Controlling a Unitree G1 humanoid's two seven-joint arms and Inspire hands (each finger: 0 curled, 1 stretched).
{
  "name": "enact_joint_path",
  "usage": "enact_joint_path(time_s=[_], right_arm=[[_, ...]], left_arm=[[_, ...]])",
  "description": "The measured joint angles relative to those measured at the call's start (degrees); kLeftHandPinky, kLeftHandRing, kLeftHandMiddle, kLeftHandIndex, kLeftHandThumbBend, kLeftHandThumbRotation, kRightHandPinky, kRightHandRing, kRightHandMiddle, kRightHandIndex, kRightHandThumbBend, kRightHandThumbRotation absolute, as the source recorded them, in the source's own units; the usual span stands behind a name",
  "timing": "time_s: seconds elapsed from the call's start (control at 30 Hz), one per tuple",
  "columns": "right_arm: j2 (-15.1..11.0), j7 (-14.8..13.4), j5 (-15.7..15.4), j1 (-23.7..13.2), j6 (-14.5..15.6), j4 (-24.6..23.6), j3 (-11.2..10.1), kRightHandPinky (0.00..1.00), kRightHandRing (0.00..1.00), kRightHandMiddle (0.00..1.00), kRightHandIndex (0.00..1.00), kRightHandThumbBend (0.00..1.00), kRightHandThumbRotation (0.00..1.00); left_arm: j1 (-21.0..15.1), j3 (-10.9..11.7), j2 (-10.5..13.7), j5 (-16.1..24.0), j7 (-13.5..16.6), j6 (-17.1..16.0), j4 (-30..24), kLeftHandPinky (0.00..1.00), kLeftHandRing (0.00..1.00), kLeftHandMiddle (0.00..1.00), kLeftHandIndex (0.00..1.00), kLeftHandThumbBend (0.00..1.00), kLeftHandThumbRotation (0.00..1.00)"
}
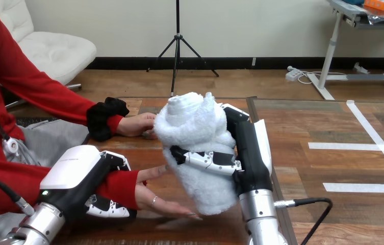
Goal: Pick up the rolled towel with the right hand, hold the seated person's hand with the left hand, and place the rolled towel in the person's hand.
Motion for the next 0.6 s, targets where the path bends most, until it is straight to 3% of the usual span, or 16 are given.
enact_joint_path(time_s=[0.33,0.6], right_arm=[[0.2,-4.2,-1.1,-0.6,-3.0,2.3,2.1,0.17,0.22,0.33,0.30,0.65,0.00],[0.2,-5.9,-1.3,-0.9,-4.9,4.1,3.4,0.18,0.22,0.32,0.28,0.63,0.00]], left_arm=[[-0.1,0.2,-0.6,0.0,-0.1,0.4,-0.4,0.27,0.33,0.40,0.44,0.79,0.14],[-0.1,0.2,-0.8,0.0,-0.9,0.9,-1.1,0.28,0.34,0.41,0.45,0.79,0.12]])
